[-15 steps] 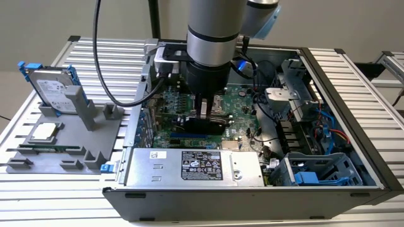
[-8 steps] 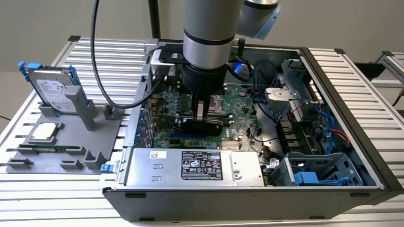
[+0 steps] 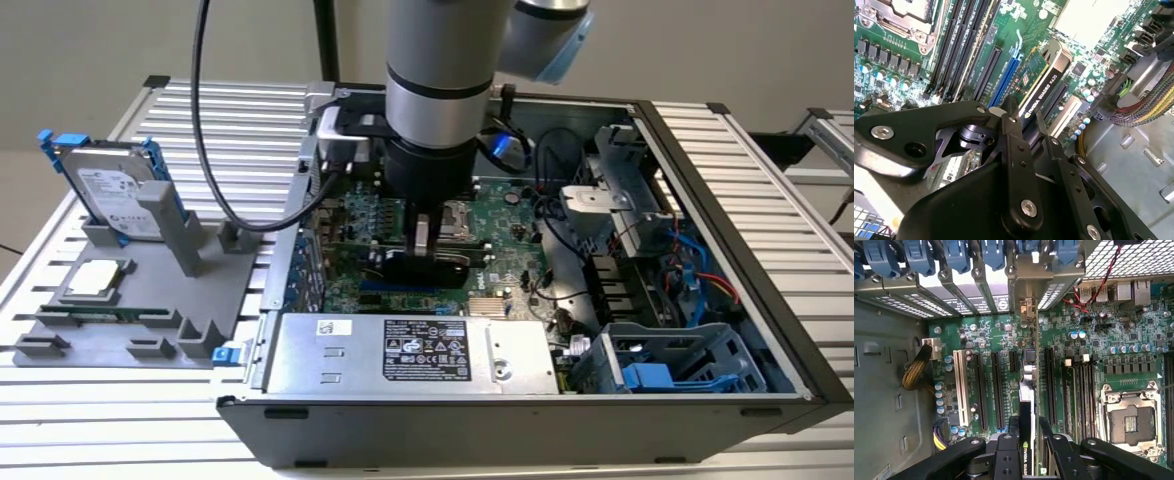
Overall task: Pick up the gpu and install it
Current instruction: 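Insert the gpu into the slot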
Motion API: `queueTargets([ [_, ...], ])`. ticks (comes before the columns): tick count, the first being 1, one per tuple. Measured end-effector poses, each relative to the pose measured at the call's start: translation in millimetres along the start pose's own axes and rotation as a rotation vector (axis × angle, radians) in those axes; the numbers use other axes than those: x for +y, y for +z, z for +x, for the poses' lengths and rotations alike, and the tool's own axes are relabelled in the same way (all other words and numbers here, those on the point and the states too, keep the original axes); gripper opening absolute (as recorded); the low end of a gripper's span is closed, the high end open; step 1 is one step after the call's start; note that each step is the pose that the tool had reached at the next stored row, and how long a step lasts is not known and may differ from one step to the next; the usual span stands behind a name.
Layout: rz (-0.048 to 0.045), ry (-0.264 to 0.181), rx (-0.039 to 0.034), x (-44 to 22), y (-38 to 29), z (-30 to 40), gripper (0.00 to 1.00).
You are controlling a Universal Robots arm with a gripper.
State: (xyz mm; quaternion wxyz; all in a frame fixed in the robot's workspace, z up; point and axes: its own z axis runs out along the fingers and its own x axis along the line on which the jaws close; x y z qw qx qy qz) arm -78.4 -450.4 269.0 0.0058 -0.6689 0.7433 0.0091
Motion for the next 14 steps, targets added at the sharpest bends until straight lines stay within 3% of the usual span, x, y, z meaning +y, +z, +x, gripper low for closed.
queueTargets([
  [9, -0.0005, 0.000, -0.0037, 3.6, 3.0, 0.5, 0.00],
  [14, -0.0013, 0.000, -0.0122, 4.4, 4.5, 0.6, 0.00],
])
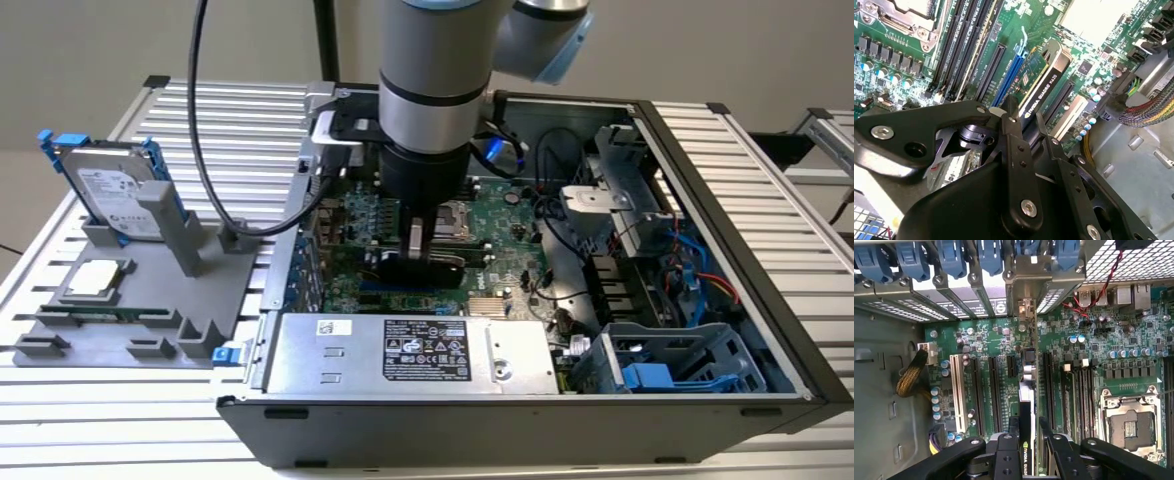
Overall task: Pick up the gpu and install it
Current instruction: 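Insert the gpu into the slot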
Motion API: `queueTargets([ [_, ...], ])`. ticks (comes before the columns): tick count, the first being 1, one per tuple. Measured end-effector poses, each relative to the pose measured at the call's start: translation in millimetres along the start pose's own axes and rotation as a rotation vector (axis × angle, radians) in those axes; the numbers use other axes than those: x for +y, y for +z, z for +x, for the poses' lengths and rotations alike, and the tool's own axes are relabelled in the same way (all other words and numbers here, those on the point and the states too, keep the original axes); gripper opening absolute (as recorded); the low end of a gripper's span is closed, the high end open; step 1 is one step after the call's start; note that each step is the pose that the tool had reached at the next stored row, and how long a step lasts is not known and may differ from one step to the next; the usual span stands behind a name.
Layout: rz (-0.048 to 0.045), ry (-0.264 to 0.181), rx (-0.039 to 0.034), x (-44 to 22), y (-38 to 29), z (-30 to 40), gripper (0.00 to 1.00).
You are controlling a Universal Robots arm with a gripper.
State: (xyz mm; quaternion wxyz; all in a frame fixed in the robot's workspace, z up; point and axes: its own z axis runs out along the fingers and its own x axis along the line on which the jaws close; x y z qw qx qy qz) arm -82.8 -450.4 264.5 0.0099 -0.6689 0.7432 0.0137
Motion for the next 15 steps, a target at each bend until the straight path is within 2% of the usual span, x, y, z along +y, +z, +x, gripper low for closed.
queueTargets([
  [4, -0.0005, 0.000, -0.0053, 0.7, 0.6, 0.0, 0.00],
  [11, -0.0005, 0.000, -0.0056, 0.8, 0.5, 0.1, 0.00],
  [15, -0.0006, -0.001, -0.0056, 0.8, -1.9, -0.1, 0.00],
])
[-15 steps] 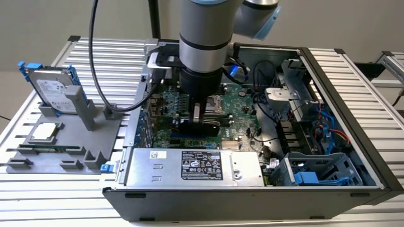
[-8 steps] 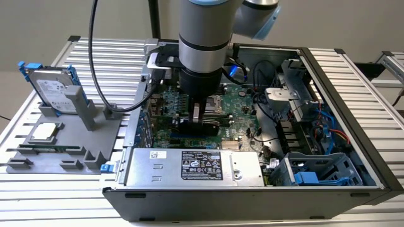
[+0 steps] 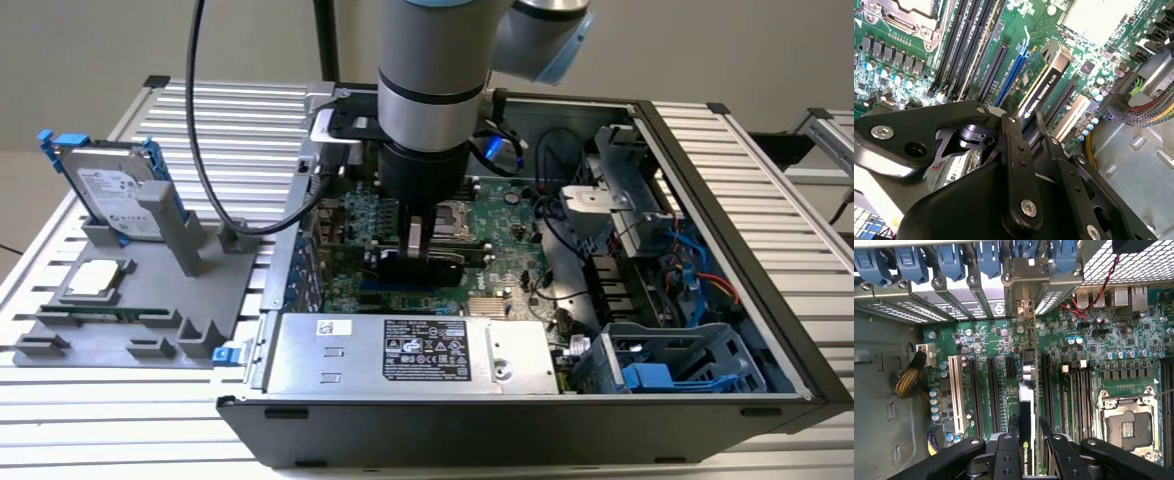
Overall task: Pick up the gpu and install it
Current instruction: 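Insert the gpu into the slot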
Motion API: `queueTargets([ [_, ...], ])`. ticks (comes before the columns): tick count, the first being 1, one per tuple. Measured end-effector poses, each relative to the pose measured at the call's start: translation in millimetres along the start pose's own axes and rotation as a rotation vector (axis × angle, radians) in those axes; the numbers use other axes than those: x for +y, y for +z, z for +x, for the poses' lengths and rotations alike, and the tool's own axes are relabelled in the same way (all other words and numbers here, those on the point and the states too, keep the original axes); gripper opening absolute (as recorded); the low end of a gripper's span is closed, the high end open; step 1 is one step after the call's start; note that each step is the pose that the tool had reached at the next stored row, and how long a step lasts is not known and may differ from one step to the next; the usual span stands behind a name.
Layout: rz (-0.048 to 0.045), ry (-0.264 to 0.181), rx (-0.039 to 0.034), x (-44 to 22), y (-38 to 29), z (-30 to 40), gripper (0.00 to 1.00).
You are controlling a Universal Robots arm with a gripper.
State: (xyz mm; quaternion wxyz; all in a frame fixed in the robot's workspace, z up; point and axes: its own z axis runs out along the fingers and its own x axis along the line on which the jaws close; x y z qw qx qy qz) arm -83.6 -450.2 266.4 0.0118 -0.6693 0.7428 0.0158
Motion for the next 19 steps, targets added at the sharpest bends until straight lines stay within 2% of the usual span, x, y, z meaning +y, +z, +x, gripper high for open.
queueTargets([
  [9, -0.0002, -0.009, 0.0022, 0.2, -0.2, -2.1, 0.00],
  [19, -0.0005, -0.012, 0.0029, 0.3, 4.8, -2.9, 0.00],
])
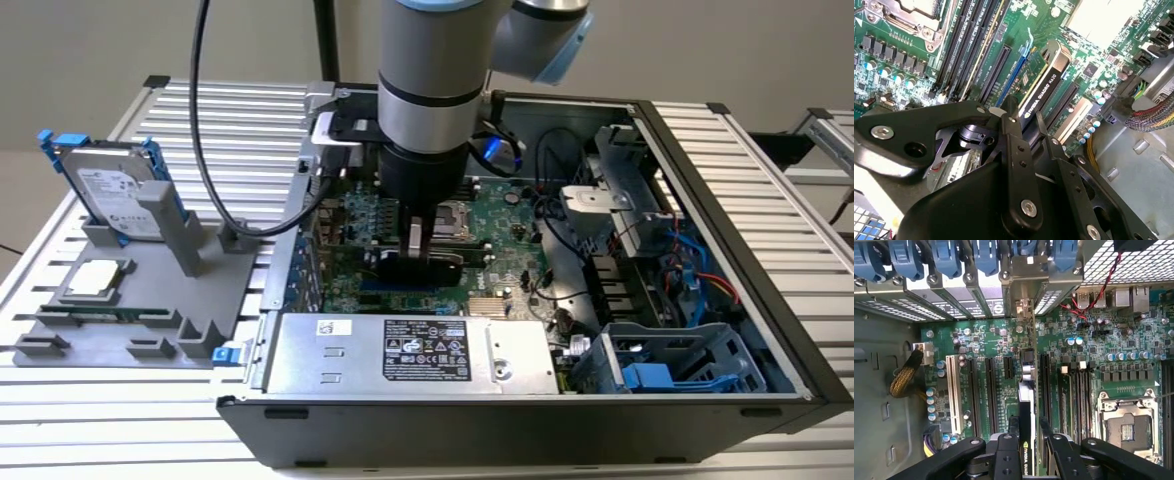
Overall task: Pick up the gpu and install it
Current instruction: 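Insert the gpu into the slot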
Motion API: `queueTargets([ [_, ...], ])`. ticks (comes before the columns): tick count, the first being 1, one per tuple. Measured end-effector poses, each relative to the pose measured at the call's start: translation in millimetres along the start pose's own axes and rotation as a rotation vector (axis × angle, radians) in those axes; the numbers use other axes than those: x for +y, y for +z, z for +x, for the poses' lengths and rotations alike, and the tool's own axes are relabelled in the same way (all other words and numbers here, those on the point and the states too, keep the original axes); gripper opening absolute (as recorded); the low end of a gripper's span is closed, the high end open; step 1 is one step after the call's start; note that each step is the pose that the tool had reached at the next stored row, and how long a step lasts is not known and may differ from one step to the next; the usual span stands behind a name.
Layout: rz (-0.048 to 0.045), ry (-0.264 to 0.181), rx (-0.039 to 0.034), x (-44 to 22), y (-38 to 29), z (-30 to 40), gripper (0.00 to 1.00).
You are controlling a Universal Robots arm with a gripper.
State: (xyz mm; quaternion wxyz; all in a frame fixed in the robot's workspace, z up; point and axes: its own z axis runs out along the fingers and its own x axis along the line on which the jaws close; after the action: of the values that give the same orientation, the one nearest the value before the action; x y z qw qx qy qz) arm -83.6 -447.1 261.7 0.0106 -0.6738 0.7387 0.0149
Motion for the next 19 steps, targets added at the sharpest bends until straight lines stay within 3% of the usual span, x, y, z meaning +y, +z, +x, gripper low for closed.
queueTargets([
  [19, 0.0002, 0.000, -0.0006, 0.1, 3.3, -1.2, 0.00],
])
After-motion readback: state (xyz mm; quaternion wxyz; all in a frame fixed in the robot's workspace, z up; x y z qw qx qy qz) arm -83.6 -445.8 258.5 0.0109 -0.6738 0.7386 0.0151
